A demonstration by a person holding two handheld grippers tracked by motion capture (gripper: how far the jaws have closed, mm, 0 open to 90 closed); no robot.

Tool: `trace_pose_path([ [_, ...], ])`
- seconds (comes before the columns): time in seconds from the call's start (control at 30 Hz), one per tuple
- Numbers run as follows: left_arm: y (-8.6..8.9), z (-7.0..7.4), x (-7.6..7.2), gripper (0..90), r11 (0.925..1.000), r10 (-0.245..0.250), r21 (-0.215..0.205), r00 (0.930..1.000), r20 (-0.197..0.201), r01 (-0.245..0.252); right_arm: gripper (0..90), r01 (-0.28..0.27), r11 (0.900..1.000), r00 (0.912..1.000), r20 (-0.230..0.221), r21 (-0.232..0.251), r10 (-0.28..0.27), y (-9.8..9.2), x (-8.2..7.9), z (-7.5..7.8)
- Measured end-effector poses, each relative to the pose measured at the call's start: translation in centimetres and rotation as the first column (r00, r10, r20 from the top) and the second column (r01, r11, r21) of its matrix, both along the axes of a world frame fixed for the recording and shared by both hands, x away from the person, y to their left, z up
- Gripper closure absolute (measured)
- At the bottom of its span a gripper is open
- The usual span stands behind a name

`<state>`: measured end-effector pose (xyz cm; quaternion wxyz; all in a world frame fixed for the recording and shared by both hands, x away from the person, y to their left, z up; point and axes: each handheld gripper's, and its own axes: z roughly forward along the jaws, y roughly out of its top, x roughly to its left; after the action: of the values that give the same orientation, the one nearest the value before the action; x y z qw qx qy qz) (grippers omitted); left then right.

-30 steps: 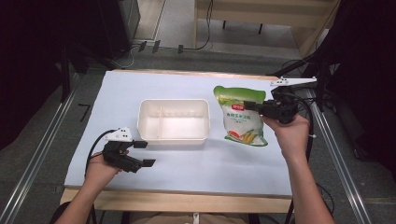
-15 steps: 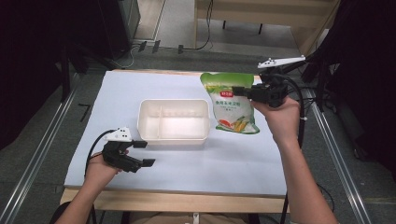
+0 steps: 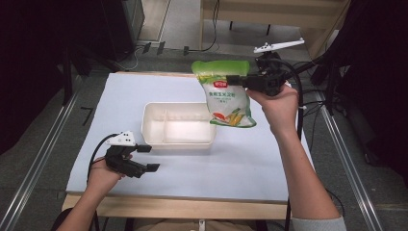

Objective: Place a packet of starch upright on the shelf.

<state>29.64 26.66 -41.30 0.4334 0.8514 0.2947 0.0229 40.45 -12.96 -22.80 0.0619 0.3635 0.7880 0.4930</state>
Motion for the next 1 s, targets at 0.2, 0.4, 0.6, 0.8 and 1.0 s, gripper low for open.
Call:
trace_pose_path([
  [0.2, -0.1, 0.0, 0.0, 20.9, 0.9999, 0.002, 0.013, 1.0000, 0.008, -0.002, 90.0, -0.007, 1.000, 0.9999, 0.009, -0.024, 0.008, 1.7, 0.7, 0.5],
  [0.4, -0.1, 0.0, 0.0, 20.9, 1.0000, 0.000, 0.007, 1.0000, 0.009, 0.000, 90.0, -0.010, 0.999, 0.9999, -0.009, -0.032, 0.010, 3.3, 2.1, 0.8],
  [0.6, -0.1, 0.0, 0.0, 20.9, 0.9998, -0.007, 0.018, 1.0000, 0.005, 0.007, 90.0, -0.022, 1.000, 0.9995, -0.021, -0.021, 0.021, 5.3, 3.1, 0.6],
  [0.8, -0.1, 0.0, 0.0, 20.9, 0.9999, -0.006, 0.009, 1.0000, 0.003, 0.006, 90.0, -0.043, 0.998, 0.9987, -0.028, -0.042, 0.041, 7.5, 3.5, 0.3],
  [1.0, -0.2, 0.1, -0.1, 20.9, 0.9999, -0.010, 0.002, 0.9999, 0.005, 0.010, 90.0, -0.077, 0.996, 0.9959, -0.050, -0.052, 0.075, 10.1, 3.9, -0.8],
])
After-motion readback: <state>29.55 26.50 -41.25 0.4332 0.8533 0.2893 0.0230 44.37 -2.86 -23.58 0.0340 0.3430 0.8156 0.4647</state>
